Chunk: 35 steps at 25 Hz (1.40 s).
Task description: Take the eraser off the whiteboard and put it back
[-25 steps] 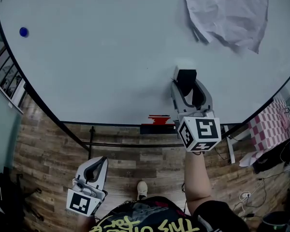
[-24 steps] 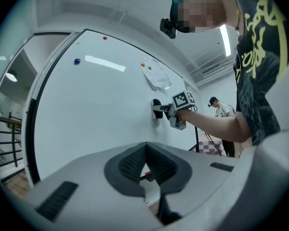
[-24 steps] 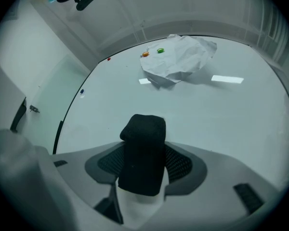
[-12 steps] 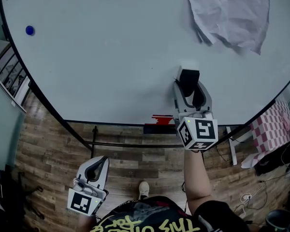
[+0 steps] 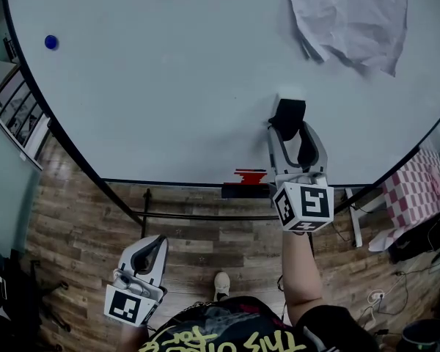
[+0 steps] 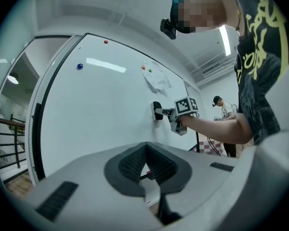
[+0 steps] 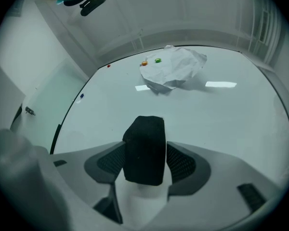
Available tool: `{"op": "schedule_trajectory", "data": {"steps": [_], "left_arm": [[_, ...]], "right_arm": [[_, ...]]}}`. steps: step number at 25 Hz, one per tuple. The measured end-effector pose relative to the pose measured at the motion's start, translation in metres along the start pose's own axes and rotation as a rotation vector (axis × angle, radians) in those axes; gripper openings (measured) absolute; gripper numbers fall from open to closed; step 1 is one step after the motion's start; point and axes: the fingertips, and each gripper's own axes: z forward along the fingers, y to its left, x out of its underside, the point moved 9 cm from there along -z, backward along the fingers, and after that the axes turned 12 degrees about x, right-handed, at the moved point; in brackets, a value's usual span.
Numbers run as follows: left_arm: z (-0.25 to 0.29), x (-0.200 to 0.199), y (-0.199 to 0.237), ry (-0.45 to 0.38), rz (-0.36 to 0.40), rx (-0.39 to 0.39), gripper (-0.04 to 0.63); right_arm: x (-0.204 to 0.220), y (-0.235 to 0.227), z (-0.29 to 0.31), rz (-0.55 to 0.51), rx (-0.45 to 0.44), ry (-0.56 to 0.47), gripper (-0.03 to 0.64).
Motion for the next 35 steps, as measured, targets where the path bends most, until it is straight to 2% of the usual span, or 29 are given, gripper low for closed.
{"op": "schedule_trajectory", "data": {"steps": [8, 18, 27, 31, 35], "left_arm": [[-0.002, -0.002, -0.005, -0.006, 0.007, 0.037, 0.003], [-0.011, -0.002, -0.015, -0.009, 0.013, 0.084, 0.003], [-0.021, -0.003, -0.023, -0.039, 0.001, 0.111, 0.003], [-0.026, -0.003, -0.026, -0.063, 0.031, 0.133, 0.003], [-0.033, 0.0, -0.029, -0.044, -0.004, 0.129, 0.003]], "right_arm": [[-0.002, -0.004, -0.031, 0.007, 0.011, -0.001, 0.25], [-0.005, 0.005, -0.089, 0.068, -0.051, 0.012, 0.249], [0.0, 0.033, -0.142, 0.101, -0.143, 0.069, 0.247], [0.001, 0.045, -0.164, 0.113, -0.177, 0.09, 0.217], [-0.003, 0.058, -0.185, 0.119, -0.24, 0.103, 0.167]]}}
